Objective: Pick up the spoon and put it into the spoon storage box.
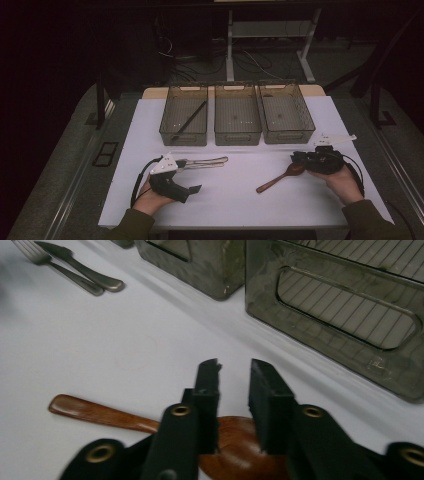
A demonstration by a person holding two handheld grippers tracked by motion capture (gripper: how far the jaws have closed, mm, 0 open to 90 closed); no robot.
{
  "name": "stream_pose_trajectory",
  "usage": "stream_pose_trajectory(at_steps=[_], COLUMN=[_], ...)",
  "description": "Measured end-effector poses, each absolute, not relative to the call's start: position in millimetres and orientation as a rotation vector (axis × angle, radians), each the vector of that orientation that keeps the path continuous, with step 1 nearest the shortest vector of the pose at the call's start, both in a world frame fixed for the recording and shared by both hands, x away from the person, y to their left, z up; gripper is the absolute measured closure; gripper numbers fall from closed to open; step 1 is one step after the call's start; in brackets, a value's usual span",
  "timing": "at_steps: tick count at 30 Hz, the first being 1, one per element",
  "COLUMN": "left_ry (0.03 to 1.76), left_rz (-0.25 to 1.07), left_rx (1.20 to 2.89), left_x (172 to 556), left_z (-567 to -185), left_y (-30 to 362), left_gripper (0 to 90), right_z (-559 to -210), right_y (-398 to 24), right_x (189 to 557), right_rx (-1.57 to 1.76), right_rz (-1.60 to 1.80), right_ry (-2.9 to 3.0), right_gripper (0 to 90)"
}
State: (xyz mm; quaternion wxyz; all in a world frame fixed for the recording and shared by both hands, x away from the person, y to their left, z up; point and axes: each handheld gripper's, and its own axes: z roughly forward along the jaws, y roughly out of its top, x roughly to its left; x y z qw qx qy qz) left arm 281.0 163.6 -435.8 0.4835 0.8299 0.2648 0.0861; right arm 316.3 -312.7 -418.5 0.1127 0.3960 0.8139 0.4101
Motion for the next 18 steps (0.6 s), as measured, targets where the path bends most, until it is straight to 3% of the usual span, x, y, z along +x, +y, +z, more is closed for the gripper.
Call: stream_pose_trajectory(at_steps=[5, 18], left_ry=[0.644, 0.649], left_rz=[0.21, 0.204], left_rx=[2.019, 2.015], left_x=[281, 281], left_z=[-436, -435], left_y=[164, 165], left_gripper=[0.0, 0.0], right_z=[-421, -439], right_y=[-310, -308], right_x=[332, 344], right_rx=[1.178, 1.223], right_rz=[1.119, 0.945], right_ry=[2.405, 2.492], right_gripper=[88.7, 88.9])
